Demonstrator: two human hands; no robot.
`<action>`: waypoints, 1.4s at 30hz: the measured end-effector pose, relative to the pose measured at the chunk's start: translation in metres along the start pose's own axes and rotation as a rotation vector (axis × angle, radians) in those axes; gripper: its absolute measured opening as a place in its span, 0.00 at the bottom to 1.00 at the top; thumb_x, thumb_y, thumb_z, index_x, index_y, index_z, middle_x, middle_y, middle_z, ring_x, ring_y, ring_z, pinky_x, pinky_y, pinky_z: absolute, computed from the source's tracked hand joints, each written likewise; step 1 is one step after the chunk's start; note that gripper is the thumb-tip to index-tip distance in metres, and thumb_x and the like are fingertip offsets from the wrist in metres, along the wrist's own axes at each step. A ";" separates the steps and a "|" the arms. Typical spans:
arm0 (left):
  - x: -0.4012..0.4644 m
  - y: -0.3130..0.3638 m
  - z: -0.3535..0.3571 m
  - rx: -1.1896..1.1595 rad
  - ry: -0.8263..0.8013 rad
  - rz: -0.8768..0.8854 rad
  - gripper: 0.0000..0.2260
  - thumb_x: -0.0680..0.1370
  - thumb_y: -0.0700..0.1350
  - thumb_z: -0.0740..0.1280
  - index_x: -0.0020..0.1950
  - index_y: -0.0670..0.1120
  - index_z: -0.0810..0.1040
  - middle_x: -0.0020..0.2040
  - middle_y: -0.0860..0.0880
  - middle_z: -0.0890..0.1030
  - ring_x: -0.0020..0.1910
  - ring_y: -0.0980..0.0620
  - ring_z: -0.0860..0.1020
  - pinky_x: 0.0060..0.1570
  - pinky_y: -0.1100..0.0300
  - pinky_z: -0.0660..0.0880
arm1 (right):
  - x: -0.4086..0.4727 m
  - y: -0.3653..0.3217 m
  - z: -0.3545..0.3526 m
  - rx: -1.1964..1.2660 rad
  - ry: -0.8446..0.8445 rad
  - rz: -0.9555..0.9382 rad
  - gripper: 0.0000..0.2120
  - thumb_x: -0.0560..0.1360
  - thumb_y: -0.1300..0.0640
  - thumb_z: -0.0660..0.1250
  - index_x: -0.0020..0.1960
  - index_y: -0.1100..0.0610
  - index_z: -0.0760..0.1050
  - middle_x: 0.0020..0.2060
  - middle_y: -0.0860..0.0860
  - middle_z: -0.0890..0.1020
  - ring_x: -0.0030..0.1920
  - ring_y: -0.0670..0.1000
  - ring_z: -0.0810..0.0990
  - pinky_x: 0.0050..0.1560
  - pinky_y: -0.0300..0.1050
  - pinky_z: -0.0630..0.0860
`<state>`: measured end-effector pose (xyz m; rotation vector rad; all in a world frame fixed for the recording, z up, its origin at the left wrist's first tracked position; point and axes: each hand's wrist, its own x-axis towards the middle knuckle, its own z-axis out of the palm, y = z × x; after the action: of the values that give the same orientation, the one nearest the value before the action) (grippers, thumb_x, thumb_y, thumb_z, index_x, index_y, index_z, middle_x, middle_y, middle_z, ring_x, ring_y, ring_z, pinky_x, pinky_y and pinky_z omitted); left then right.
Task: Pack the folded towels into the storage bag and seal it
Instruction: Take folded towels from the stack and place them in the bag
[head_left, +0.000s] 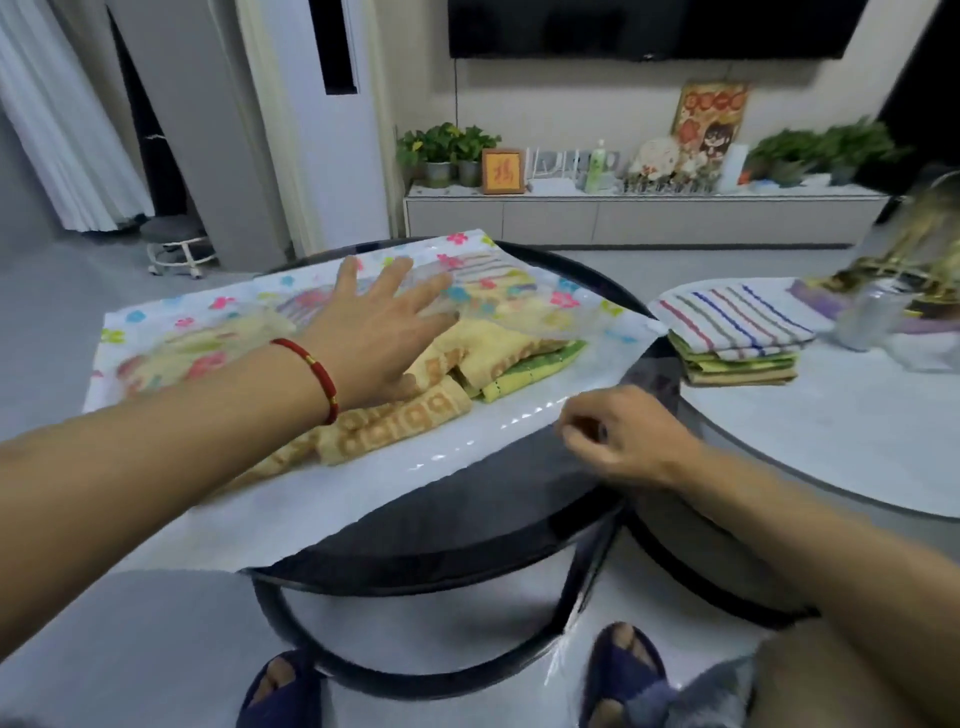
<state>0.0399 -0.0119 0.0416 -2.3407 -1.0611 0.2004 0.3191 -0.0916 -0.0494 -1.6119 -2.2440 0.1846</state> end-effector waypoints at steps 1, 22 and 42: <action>0.014 0.008 -0.001 0.016 0.006 0.005 0.36 0.73 0.56 0.69 0.78 0.53 0.58 0.81 0.50 0.52 0.77 0.39 0.54 0.66 0.28 0.60 | -0.011 0.031 -0.011 -0.032 0.054 0.103 0.05 0.75 0.58 0.68 0.43 0.56 0.82 0.38 0.51 0.85 0.38 0.55 0.81 0.41 0.55 0.79; 0.131 0.016 -0.011 -0.366 0.119 0.009 0.45 0.68 0.64 0.69 0.80 0.55 0.53 0.80 0.58 0.54 0.79 0.50 0.56 0.70 0.44 0.67 | 0.076 0.356 -0.055 -0.249 0.134 1.127 0.31 0.79 0.41 0.66 0.74 0.56 0.63 0.70 0.66 0.75 0.73 0.70 0.67 0.75 0.66 0.57; 0.031 -0.031 -0.002 -0.171 -0.170 -0.244 0.21 0.70 0.63 0.68 0.62 0.67 0.75 0.79 0.59 0.59 0.77 0.40 0.50 0.64 0.20 0.51 | -0.038 0.155 -0.136 1.231 0.209 0.704 0.21 0.73 0.57 0.74 0.66 0.52 0.79 0.49 0.52 0.87 0.38 0.49 0.83 0.34 0.41 0.79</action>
<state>0.0414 0.0266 0.0633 -2.3477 -1.4882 0.2259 0.5174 -0.0889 0.0183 -1.4157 -0.8672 1.2087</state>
